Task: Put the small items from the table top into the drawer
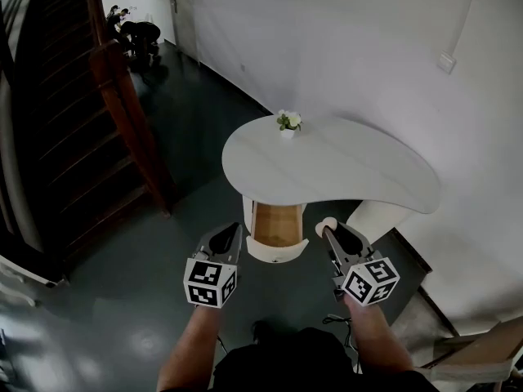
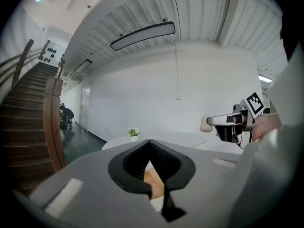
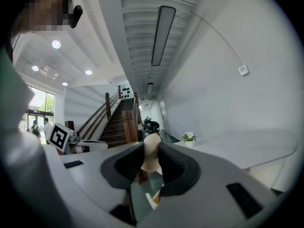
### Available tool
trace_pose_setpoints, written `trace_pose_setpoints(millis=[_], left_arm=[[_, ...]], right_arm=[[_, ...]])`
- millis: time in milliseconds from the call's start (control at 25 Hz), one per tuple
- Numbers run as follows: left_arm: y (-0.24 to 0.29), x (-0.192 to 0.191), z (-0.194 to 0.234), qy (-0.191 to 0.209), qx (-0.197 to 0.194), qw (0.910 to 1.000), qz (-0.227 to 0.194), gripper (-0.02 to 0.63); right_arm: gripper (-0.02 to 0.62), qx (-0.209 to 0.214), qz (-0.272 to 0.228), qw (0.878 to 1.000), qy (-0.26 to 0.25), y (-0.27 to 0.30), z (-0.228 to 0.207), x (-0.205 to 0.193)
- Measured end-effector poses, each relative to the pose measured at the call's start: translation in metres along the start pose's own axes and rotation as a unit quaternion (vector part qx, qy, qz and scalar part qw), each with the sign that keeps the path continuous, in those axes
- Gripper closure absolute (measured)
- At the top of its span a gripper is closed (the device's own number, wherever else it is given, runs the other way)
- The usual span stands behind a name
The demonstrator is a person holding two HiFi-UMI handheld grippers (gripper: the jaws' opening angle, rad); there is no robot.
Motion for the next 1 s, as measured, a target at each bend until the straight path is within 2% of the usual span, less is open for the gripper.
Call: trace_pose_setpoints(millis=[240,520,760,1000], left_arm=[[0.016,0.007,0.004,0.012,-0.01,0.9999,-0.005,0.606],[0.039,0.003,0.011,0.004,0.022,0.9997,0.007,0.606],[0.087,-0.001,0.011,-0.021,0.061,0.9977,0.021,0.606],[0.149,0.005,-0.011,-0.033,0.087,0.9953,0.026,0.606]], right_arm=[[0.506,0.002,0.002,1.0,0.011,0.015,-0.014,-0.005],[0.506,0.036,0.005,0.999,0.022,0.051,-0.041,-0.014],[0.506,0.082,0.021,0.996,0.024,0.091,-0.086,-0.023],[0.506,0.129,0.05,0.99,0.032,0.119,-0.148,-0.039]])
Point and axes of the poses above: the fingertips, and each gripper's own axes: y forward along the fingers, z to its left, x out of its top, the point moved 10 cm from there along -y, backward along the fingers, and after that the axes turned 10 degrees about -y, right-handed, at the moved point
